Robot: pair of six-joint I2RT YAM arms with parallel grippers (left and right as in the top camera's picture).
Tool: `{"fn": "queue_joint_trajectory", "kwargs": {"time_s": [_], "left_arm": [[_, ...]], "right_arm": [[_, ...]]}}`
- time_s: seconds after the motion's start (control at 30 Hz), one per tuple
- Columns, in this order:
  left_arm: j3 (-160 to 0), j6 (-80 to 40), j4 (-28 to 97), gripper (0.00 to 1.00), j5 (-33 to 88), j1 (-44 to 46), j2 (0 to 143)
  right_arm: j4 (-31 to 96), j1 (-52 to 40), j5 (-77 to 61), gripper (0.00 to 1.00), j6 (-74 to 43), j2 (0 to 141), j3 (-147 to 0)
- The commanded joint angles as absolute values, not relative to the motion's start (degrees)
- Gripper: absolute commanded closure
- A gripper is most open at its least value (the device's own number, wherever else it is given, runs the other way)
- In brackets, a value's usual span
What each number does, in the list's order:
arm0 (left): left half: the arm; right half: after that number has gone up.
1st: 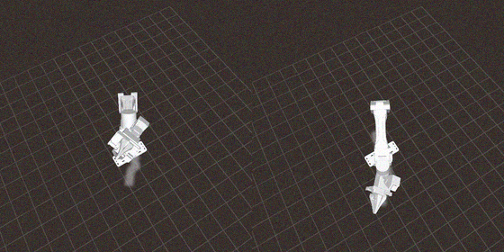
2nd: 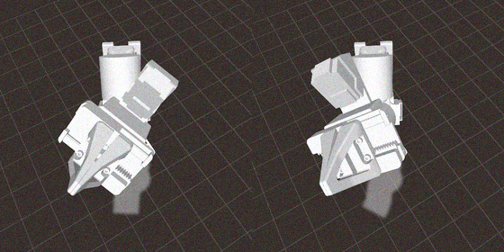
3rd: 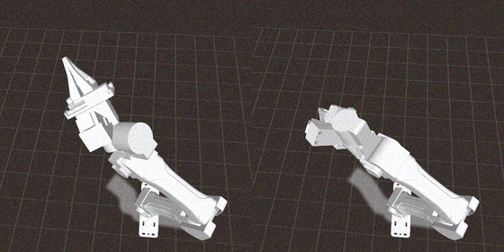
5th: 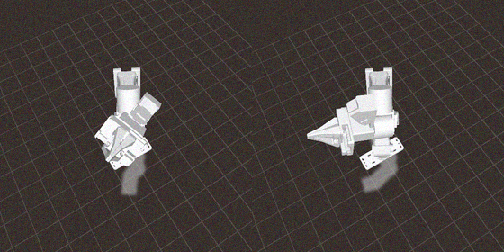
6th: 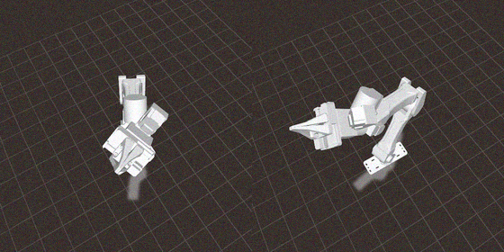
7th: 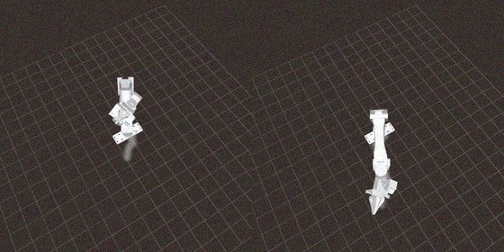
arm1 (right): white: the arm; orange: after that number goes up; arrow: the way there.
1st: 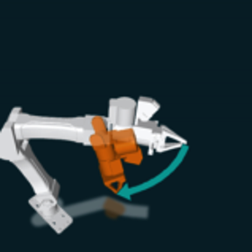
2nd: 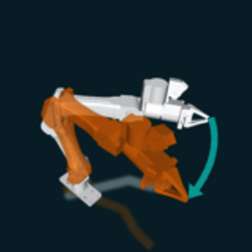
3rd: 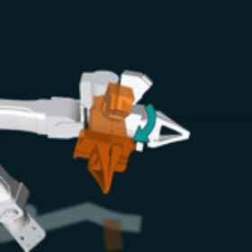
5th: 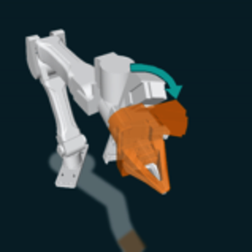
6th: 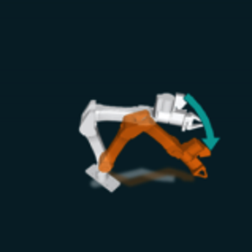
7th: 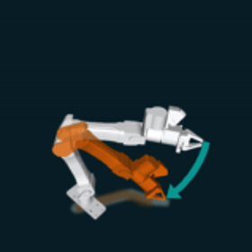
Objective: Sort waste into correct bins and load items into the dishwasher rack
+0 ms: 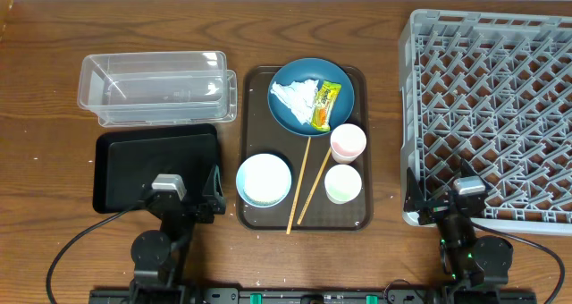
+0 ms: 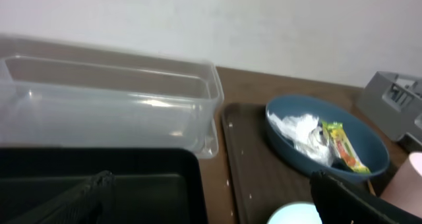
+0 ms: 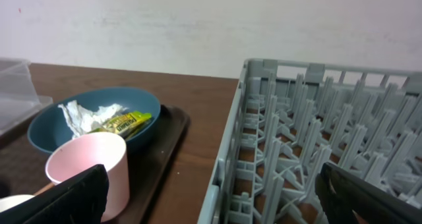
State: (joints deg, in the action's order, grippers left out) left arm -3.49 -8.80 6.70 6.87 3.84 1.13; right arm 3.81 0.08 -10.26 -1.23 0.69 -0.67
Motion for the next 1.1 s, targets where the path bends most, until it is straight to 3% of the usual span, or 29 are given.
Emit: {"fn": "queue_joint_trajectory", "kwargs": {"time_s": [0.0,0.23,0.43,0.63,0.87,1.07], "left_arm": [[-7.64,-11.7,11.46,0.04,6.83,3.55,3.66],[-25.1,-11.66,25.56,0.04,7.27,3.55,19.0],[-44.88,-11.66,42.7,0.04,14.39,3.55,37.52],[-57.1,-11.05,56.34,0.04,14.22,3.55,49.25],[-58.78,-11.7,52.36,0.04,18.85,3.57,54.35],[-68.77,-9.45,48.8,0.04,18.72,6.66,68.93]], "right_arm": [[5.87,-0.71,-9.89,0.01,-5.45,0.84,-3.57],[20.58,-0.71,-9.89,0.01,-5.56,7.33,-18.09],[37.32,-0.71,-9.89,0.01,-5.54,19.29,-34.13],[50.61,-0.71,-9.69,0.01,-5.52,30.24,-44.64],[52.14,-0.71,-9.69,0.01,-5.54,35.16,-47.2],[52.07,-0.71,-9.85,0.01,-5.52,35.16,-47.2]]}}
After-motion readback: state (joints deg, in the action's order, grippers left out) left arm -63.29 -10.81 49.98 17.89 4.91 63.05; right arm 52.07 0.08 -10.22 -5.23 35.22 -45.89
